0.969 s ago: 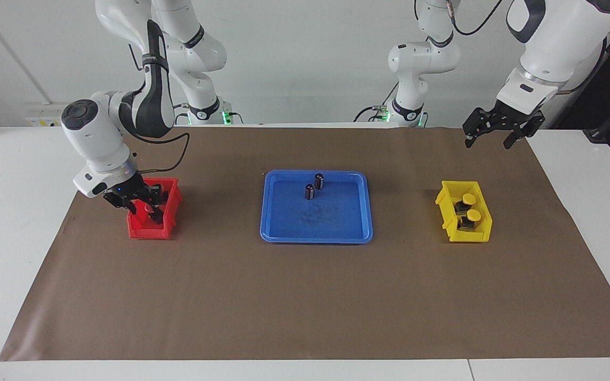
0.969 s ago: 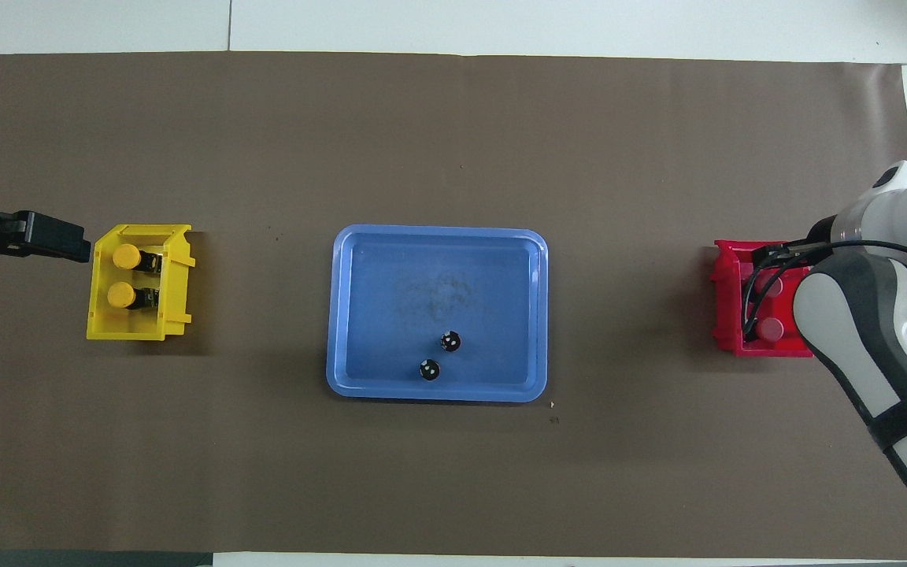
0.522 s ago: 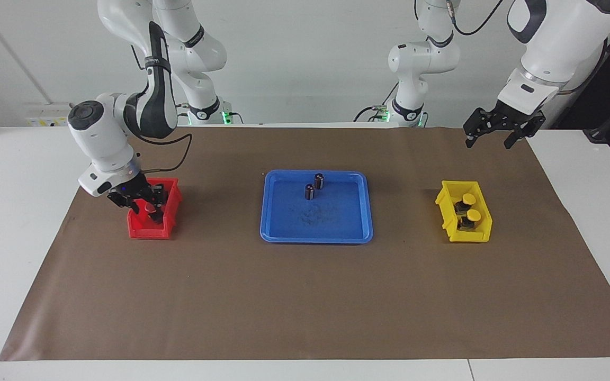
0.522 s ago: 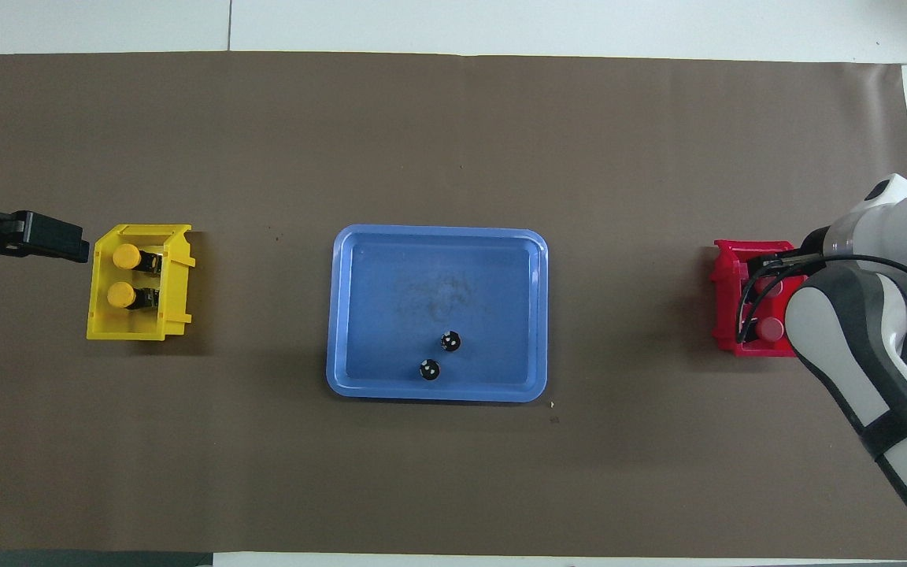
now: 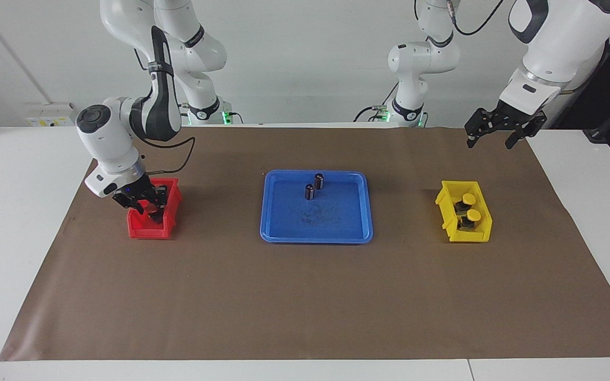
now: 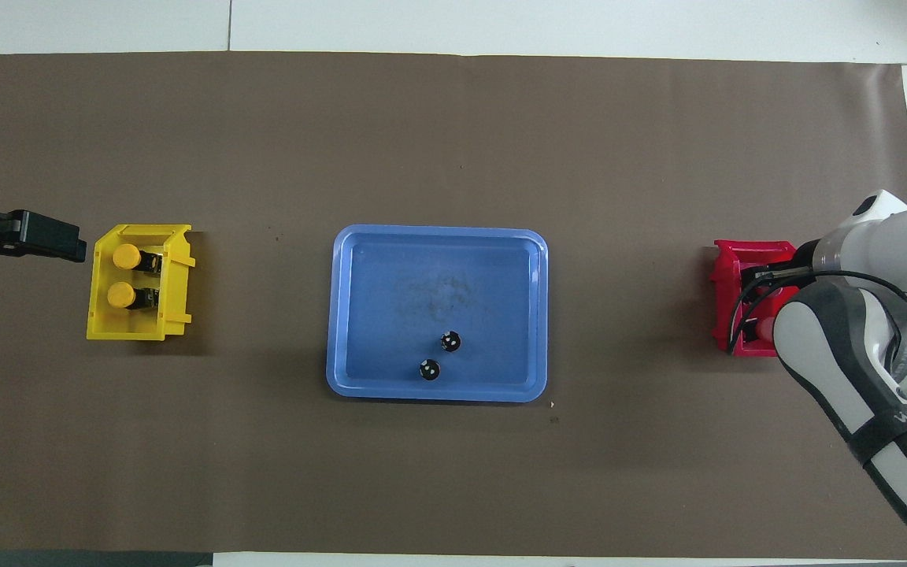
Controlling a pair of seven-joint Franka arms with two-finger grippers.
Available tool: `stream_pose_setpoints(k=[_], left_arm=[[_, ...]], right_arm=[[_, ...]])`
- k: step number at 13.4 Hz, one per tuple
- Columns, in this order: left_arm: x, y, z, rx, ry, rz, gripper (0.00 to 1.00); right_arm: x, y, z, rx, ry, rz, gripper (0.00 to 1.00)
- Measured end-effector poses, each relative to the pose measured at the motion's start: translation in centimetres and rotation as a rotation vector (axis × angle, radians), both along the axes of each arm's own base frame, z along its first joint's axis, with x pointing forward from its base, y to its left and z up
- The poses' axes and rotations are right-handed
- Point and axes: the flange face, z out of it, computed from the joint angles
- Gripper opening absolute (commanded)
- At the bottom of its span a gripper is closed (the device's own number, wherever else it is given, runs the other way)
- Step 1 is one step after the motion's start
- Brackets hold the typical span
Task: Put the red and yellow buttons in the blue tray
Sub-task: 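Reach into the red bin and grasp a red button with the right gripper, then lift the red button and carry it over the blue tray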
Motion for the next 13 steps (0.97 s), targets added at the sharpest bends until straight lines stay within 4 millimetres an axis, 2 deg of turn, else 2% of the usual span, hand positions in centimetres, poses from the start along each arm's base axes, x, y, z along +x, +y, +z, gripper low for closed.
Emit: stream_pose_setpoints(k=[1, 2, 3, 6, 7, 8, 10, 11, 12, 13], left_arm=[[0.0, -0.1, 0.0, 0.0, -0.001, 0.005, 1.0], [0.0, -0.1, 0.0, 0.0, -0.002, 0.009, 1.0], [0.0, -0.1, 0.0, 0.0, -0.002, 0.015, 1.0], [0.0, -0.2, 0.0, 0.001, -0.002, 0.053, 1.0], [0.0, -0.2, 0.0, 0.001, -0.002, 0.057, 1.0], [0.0, -0.2, 0.0, 0.001, -0.001, 0.059, 1.0], [0.0, -0.2, 0.0, 0.001, 0.0, 0.062, 1.0], [0.0, -0.2, 0.0, 0.001, 0.0, 0.063, 1.0], [0.0, -0.2, 0.0, 0.001, 0.0, 0.065, 1.0], [0.0, -0.1, 0.0, 0.001, 0.0, 0.068, 1.0]], right_arm=[[0.0, -0.1, 0.0, 0.0, 0.001, 0.003, 0.39], [-0.1, -0.1, -0.1, 0.0, 0.002, 0.005, 0.26], [-0.1, 0.0, -0.1, 0.0, 0.002, 0.007, 0.19], [-0.1, 0.0, 0.0, 0.001, 0.01, 0.011, 0.19], [0.2, 0.1, 0.7, 0.003, 0.028, 0.018, 0.19], [0.8, 0.0, 2.2, 0.007, 0.056, 0.028, 0.19], [3.1, 0.1, 8.2, 0.011, 0.094, 0.051, 0.19], [4.1, 0.8, 11.3, 0.01, 0.098, 0.065, 0.19], [5.0, 2.3, 14.0, 0.009, 0.101, 0.082, 0.19], [5.9, 4.7, 16.1, 0.005, 0.095, 0.077, 0.19]])
